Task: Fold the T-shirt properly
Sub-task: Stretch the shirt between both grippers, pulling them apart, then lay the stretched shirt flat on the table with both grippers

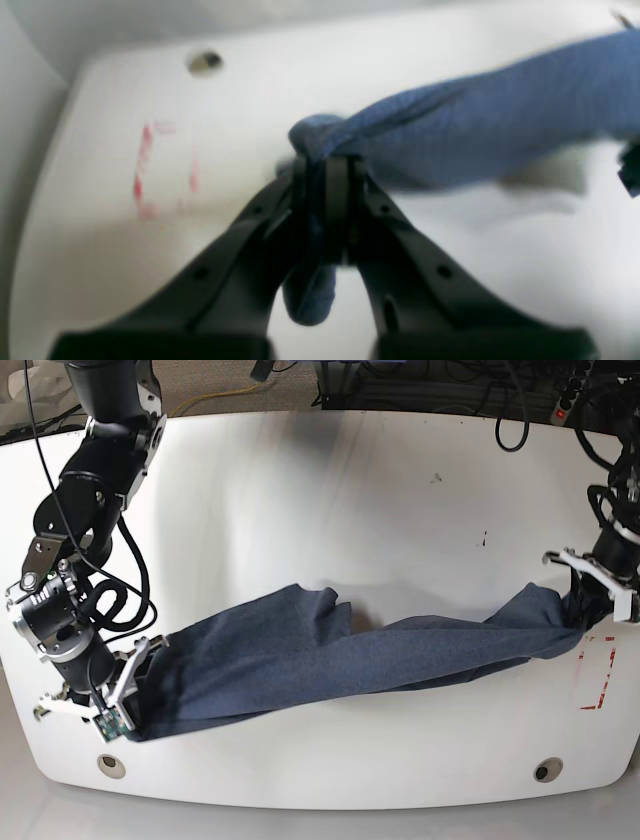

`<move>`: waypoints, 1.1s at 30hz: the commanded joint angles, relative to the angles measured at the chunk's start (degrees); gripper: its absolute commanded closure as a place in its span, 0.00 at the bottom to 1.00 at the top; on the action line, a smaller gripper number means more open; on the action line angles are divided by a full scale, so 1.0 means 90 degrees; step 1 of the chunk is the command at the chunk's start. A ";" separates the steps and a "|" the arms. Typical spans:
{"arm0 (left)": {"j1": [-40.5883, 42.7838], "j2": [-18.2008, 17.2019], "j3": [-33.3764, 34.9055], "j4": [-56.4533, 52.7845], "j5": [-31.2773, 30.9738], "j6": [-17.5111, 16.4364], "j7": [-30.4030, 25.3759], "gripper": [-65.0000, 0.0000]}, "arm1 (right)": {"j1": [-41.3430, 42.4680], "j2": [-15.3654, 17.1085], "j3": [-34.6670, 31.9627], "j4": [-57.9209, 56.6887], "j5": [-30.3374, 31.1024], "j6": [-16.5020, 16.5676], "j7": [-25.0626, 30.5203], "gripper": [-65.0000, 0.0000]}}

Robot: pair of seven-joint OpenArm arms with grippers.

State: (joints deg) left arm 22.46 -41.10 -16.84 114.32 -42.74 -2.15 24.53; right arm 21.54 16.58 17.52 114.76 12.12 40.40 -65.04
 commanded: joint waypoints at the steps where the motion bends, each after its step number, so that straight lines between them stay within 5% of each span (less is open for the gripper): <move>1: 0.0342 0.0030 -0.0146 0.0079 0.0036 -0.0098 -0.0152 0.99 | -0.0259 -0.0177 0.0325 0.0099 -0.0013 -0.0045 0.0149 1.00; 15: 0.2218 0.0264 -0.0175 0.0069 0.0065 -0.0215 -0.0142 0.99 | -0.2642 -0.1319 0.1428 0.0108 -0.0013 -0.0045 0.0139 1.00; 25: 0.3126 0.0625 -0.0644 0.0069 0.1120 -0.0264 -0.0162 0.99 | -0.3854 -0.1652 0.1467 0.0099 -0.0013 -0.0045 0.0139 1.00; 33: 0.3292 0.1553 -0.1787 0.0059 0.1980 -0.1690 -0.0123 0.99 | -0.4244 -0.1671 0.1643 0.0089 -0.0013 -0.0045 0.0071 1.00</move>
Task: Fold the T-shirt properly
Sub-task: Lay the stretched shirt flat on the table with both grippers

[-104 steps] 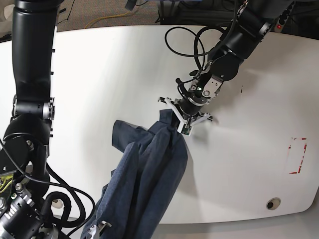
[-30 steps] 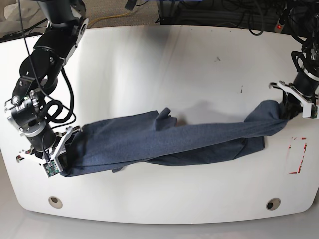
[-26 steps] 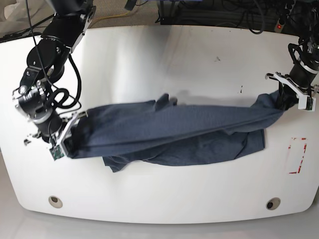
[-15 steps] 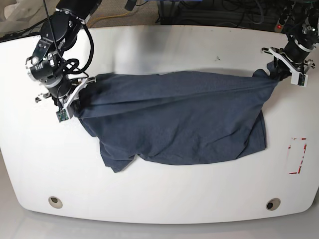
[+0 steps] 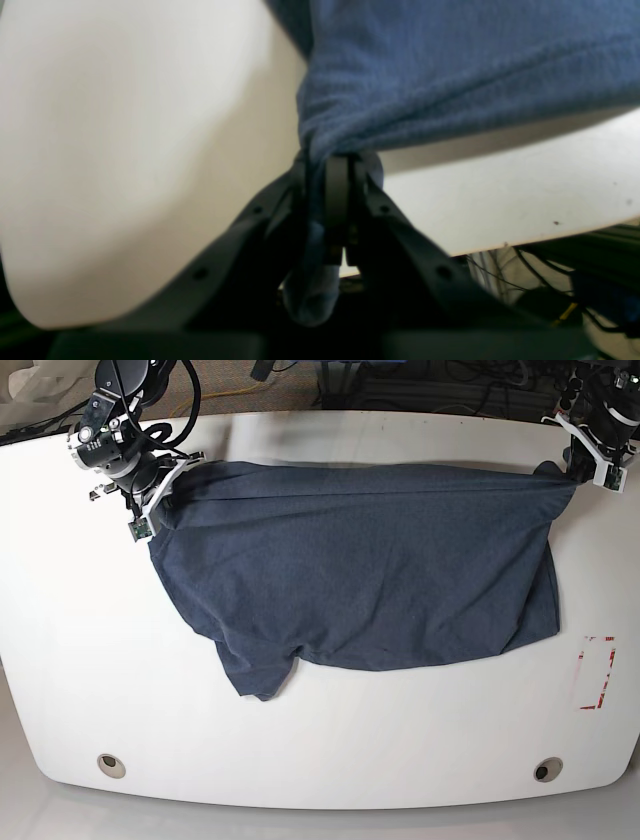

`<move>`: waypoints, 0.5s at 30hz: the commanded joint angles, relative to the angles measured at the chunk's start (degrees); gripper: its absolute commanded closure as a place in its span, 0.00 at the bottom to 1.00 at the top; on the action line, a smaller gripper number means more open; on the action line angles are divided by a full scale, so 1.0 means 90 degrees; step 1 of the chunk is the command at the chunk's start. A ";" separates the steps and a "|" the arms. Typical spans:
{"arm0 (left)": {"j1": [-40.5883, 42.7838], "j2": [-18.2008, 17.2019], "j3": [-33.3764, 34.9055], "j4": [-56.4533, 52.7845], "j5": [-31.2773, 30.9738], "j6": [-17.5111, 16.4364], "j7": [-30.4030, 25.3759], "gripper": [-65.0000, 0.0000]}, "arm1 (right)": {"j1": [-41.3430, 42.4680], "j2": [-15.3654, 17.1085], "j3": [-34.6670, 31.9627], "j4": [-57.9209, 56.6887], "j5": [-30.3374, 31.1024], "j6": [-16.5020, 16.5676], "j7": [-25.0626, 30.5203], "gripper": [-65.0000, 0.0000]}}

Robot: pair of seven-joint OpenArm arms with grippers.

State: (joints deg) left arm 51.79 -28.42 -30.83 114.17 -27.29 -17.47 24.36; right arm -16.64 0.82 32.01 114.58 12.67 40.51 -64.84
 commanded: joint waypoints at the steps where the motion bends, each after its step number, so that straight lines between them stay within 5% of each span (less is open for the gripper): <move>1: 0.0014 0.0291 -0.0330 0.0086 0.0439 -0.0173 -0.0103 0.99 | -0.0031 0.0080 0.0033 0.0108 -0.0074 -0.0057 -0.0029 1.00; 4: -0.0172 0.0633 -0.0487 0.0106 0.0956 -0.0789 -0.0103 0.98 | -0.0070 0.0080 0.0023 0.0108 0.0004 -0.0057 -0.0244 0.86; 9: -0.0475 0.1141 -0.0653 0.0086 0.1757 -0.1638 -0.0103 0.95 | -0.0178 0.0090 0.0053 0.0108 0.0688 -0.0057 -0.0537 0.49; 15: -0.0895 0.1503 -0.0760 0.0076 0.2461 -0.2303 -0.0103 0.56 | -0.0392 0.0090 0.0776 0.0108 0.2085 -0.0057 -0.1064 0.22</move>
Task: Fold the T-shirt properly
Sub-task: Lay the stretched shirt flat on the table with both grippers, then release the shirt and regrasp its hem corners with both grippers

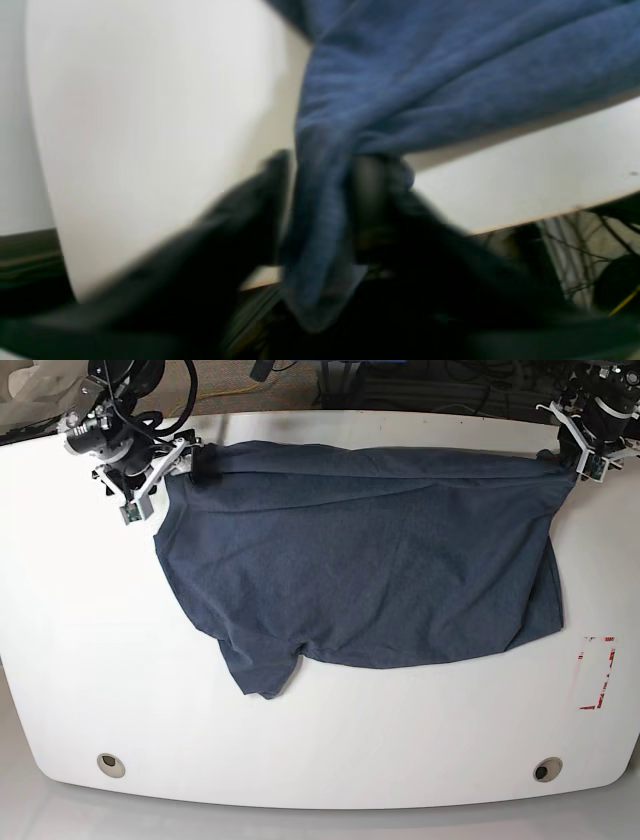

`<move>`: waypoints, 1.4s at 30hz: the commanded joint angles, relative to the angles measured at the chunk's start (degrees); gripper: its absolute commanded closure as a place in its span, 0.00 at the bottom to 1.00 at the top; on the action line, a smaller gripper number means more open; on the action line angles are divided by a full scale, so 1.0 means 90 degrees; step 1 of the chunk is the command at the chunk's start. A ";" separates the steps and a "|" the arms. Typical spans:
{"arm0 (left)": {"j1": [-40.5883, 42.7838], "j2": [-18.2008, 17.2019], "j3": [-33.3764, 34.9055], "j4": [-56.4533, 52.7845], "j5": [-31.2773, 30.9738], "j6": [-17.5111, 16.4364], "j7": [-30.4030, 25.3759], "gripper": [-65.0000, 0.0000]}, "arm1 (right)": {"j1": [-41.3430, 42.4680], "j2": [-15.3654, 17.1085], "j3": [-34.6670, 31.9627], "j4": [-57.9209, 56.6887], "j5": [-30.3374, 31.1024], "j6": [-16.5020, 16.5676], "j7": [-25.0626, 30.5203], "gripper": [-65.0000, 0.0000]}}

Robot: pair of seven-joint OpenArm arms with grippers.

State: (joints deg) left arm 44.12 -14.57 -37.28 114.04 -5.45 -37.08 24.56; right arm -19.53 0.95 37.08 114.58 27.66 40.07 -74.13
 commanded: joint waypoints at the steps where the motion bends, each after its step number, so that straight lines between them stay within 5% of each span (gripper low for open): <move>1: -0.0072 -0.0027 -0.0053 0.0081 0.0093 -0.0163 -0.0125 0.50 | -0.0130 0.0075 0.0339 0.0108 0.0634 -0.0008 -0.0062 0.22; 3: -0.0091 -0.0018 -0.0122 0.0081 0.0093 -0.0193 -0.0125 0.39 | -0.0228 0.0075 0.0652 0.0108 0.1308 -0.0008 -0.0101 0.23; 11: -0.0101 -0.0018 -0.0434 0.0110 -0.0522 -0.0222 -0.0125 0.39 | -0.0199 0.0104 0.1433 -0.0165 0.2587 -0.0008 -0.0452 0.24; 22: -0.0775 -0.0037 -0.1099 0.0110 -0.2036 -0.0222 -0.0076 0.39 | 0.1677 0.0661 0.1111 -0.2002 0.2558 -0.0008 -0.0452 0.24; 26: -0.0873 -0.0086 -0.1314 0.0110 -0.2515 -0.0290 0.0510 0.39 | 0.2370 0.1071 0.0867 -0.2998 0.1943 -0.0008 -0.0335 0.24; 35: -0.0912 -0.0398 -0.1646 0.0101 -0.2544 -0.0324 0.1643 0.39 | 0.3503 0.1814 0.0017 -0.4854 0.1650 -0.0008 0.0349 0.24; 42: -0.0941 -0.0486 -0.1812 0.0091 -0.2564 -0.0324 0.2063 0.39 | 0.3972 0.1990 -0.0433 -0.5997 0.1640 -0.0008 0.0945 0.34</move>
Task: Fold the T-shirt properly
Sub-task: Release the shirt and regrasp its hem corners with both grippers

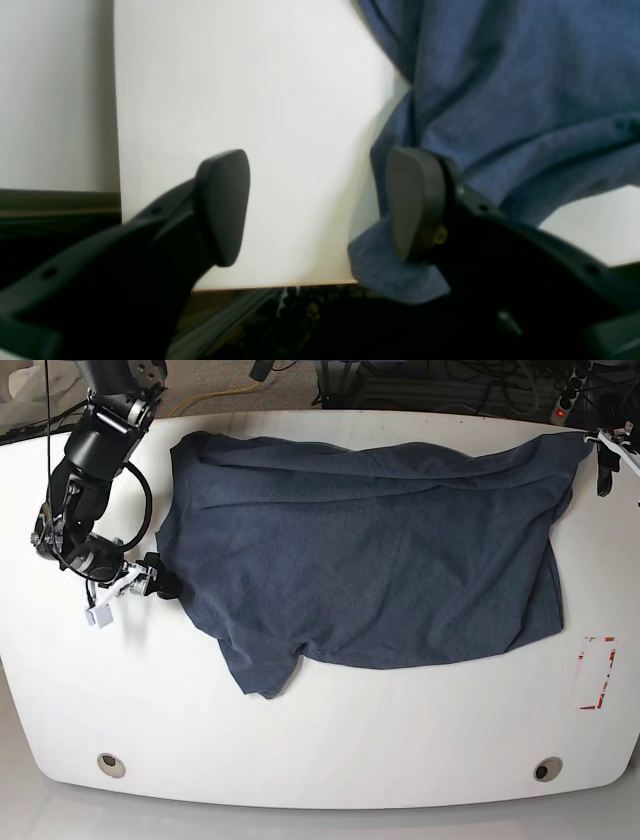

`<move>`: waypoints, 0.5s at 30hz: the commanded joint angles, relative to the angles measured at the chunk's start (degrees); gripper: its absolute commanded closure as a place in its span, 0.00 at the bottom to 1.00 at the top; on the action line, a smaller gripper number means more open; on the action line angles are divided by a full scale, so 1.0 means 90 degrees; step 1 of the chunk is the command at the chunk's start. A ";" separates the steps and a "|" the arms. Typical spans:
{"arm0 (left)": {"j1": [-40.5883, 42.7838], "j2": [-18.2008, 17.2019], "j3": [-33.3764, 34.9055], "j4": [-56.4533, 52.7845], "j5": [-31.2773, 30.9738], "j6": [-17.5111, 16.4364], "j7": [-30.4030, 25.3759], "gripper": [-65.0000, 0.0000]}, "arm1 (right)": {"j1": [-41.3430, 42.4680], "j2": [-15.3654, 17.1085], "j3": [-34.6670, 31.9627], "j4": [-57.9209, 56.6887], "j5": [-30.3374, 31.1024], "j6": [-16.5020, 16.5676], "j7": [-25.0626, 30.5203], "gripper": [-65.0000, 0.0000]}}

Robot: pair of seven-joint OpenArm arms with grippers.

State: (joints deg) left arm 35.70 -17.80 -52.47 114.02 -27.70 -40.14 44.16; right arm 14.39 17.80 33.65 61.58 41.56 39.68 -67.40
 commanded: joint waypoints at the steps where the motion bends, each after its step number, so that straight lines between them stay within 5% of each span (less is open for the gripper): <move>1: -0.0016 -0.0127 -0.0163 0.0093 -0.0092 0.0016 -0.0116 0.39 | 0.0223 0.0117 -0.0120 -0.0186 0.0095 0.0035 0.0275 0.35; 15: -0.1256 -0.0117 -0.0524 0.0074 -0.0052 0.0016 -0.0096 0.38 | 0.0437 0.0078 -0.1155 -0.0987 0.0085 0.0035 0.1125 0.46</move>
State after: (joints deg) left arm 26.50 -17.65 -56.62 113.91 -26.98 -40.34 45.08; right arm 17.37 17.72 23.31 52.31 42.65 40.10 -56.99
